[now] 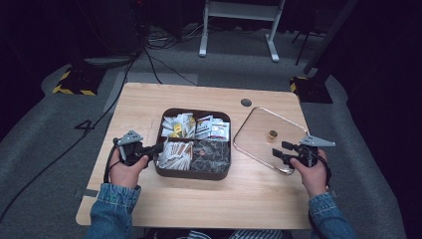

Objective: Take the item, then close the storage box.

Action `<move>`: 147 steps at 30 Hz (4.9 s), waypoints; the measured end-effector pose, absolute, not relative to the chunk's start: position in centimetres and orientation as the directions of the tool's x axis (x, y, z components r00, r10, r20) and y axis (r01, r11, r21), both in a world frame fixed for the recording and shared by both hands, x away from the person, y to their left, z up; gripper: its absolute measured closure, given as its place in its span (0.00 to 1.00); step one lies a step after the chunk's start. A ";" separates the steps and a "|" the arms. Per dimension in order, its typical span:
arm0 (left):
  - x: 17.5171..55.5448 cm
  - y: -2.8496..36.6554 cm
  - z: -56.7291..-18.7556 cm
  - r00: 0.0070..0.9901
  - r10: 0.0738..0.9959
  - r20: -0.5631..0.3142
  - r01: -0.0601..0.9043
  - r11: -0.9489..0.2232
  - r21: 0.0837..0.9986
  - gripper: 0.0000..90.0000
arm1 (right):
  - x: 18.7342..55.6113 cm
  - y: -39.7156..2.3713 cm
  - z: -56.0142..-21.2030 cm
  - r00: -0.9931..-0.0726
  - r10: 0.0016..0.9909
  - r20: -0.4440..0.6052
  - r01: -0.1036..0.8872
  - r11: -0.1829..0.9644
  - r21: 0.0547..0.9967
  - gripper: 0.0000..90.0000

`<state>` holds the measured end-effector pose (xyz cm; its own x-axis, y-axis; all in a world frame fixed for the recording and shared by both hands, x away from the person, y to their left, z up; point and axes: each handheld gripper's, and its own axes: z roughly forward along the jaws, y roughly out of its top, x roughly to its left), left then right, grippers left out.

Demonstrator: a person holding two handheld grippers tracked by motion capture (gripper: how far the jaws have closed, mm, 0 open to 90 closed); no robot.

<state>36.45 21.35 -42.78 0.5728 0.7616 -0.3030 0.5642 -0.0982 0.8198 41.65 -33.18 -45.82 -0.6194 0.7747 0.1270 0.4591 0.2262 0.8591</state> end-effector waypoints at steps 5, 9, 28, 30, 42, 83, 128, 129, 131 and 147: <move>35.9 20.8 -41.8 0.610 0.738 -0.289 0.534 -0.113 0.838 1.00 | 41.8 -32.9 -45.8 -0.624 0.771 0.128 0.455 0.225 0.862 0.43; 35.8 20.0 -41.4 0.642 0.716 -0.275 0.518 -0.140 0.844 1.00 | 41.6 -33.1 -45.9 -0.624 0.771 0.129 0.458 0.227 0.860 0.43; 33.4 13.9 -40.0 0.829 0.507 -0.235 0.420 -0.288 0.861 1.00 | 40.9 -34.5 -46.0 -0.599 0.789 0.138 0.466 0.203 0.861 0.43; 33.1 13.2 -40.3 0.850 0.473 -0.232 0.404 -0.303 0.863 1.00 | 40.9 -34.4 -46.0 -0.599 0.788 0.141 0.469 0.202 0.860 0.43; 32.8 11.2 -42.2 0.897 0.370 -0.241 0.381 -0.372 0.846 1.00 | 40.7 -34.2 -46.1 -0.600 0.788 0.137 0.472 0.210 0.856 0.43; 32.8 7.2 -47.7 0.899 0.389 -0.202 0.414 -0.604 0.681 0.77 | 41.1 -32.6 -47.0 -0.631 0.764 0.137 0.485 0.251 0.838 0.42; 32.7 20.0 -42.2 0.637 0.768 -0.066 0.419 -0.273 0.866 0.44 | 43.5 -32.5 -46.9 -0.568 0.816 0.106 0.484 0.227 0.845 0.32; 32.8 20.5 -42.3 0.620 0.782 -0.063 0.425 -0.267 0.865 0.44 | 43.7 -32.6 -46.8 -0.563 0.820 0.104 0.485 0.226 0.845 0.31; 33.0 21.6 -42.7 0.571 0.819 -0.054 0.445 -0.254 0.859 0.41 | 44.3 -32.6 -46.6 -0.549 0.831 0.090 0.489 0.232 0.841 0.30; 34.9 26.0 -47.1 0.358 0.932 -0.051 0.600 -0.187 0.778 0.34 | 48.2 -33.0 -47.0 -0.494 0.869 0.045 0.559 0.277 0.782 0.25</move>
<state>34.92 26.05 -47.13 0.3578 0.9324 -0.0515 0.5996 -0.1871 0.7781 48.21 -33.03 -46.99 -0.4935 0.8686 0.0447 0.5586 0.2772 0.7818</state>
